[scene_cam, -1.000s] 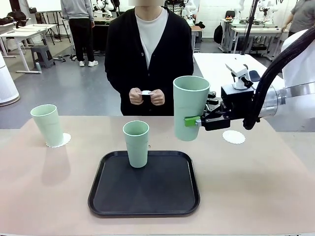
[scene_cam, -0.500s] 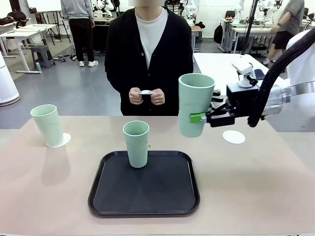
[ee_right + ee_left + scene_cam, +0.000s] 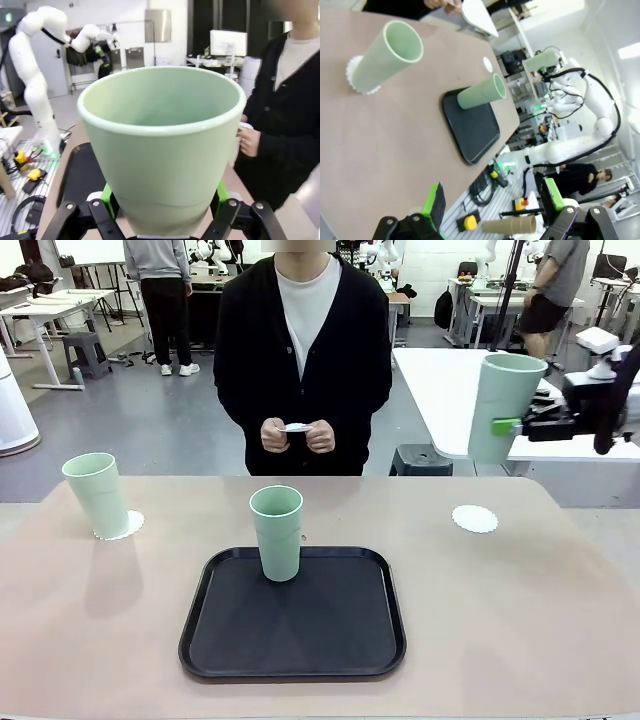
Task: Place coasters on the table and set cups on them.
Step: Take one Reusable plastic cup from the Flat Tray and place it on a coaster set by the human.
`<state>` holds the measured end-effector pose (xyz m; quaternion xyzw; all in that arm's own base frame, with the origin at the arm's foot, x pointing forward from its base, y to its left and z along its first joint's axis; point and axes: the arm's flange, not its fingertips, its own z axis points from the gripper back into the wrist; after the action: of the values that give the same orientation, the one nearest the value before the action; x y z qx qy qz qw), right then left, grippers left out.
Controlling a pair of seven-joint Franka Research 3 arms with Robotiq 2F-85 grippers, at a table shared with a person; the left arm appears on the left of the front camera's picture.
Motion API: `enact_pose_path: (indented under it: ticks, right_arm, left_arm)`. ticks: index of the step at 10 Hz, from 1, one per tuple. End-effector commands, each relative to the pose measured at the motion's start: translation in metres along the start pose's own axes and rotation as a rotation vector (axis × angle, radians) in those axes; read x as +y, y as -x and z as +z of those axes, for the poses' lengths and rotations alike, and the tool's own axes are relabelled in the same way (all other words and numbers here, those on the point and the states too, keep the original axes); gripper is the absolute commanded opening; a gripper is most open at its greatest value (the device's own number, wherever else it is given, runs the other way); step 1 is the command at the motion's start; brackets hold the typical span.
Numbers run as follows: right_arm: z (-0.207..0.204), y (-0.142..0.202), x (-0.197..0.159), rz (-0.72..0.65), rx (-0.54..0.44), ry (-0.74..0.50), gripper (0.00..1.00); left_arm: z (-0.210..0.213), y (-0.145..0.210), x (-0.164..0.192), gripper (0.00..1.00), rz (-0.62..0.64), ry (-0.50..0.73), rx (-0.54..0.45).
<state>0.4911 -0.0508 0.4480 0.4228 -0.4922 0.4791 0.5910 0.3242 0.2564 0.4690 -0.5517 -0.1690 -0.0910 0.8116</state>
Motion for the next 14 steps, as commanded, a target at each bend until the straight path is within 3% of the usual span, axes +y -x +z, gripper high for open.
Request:
enact_pose_path:
  ticks: [1, 4, 9, 10, 14]
  right_arm:
    - [0.021, -0.004, -0.008, -0.034, -0.035, -0.008, 0.84]
    - [0.042, -0.004, -0.007, -0.031, -0.025, 0.052, 0.84]
    - [0.044, 0.003, -0.009, -0.013, -0.039, 0.033, 0.84]
    - [0.027, 0.01, 0.003, 0.052, 0.018, -0.062, 0.84]
    - [0.017, 0.066, -0.06, 0.085, 0.018, -0.134, 0.84]
  left_arm:
    - [0.002, 0.001, -0.002, 1.0, -0.002, 0.005, 0.003]
    - [0.002, 0.001, -0.002, 1.0, -0.002, 0.005, 0.003]
    - [0.002, 0.001, -0.002, 1.0, -0.002, 0.005, 0.003]
    - [0.002, 0.001, -0.002, 1.0, -0.002, 0.005, 0.003]
    - [0.002, 0.001, -0.002, 1.0, -0.002, 0.005, 0.003]
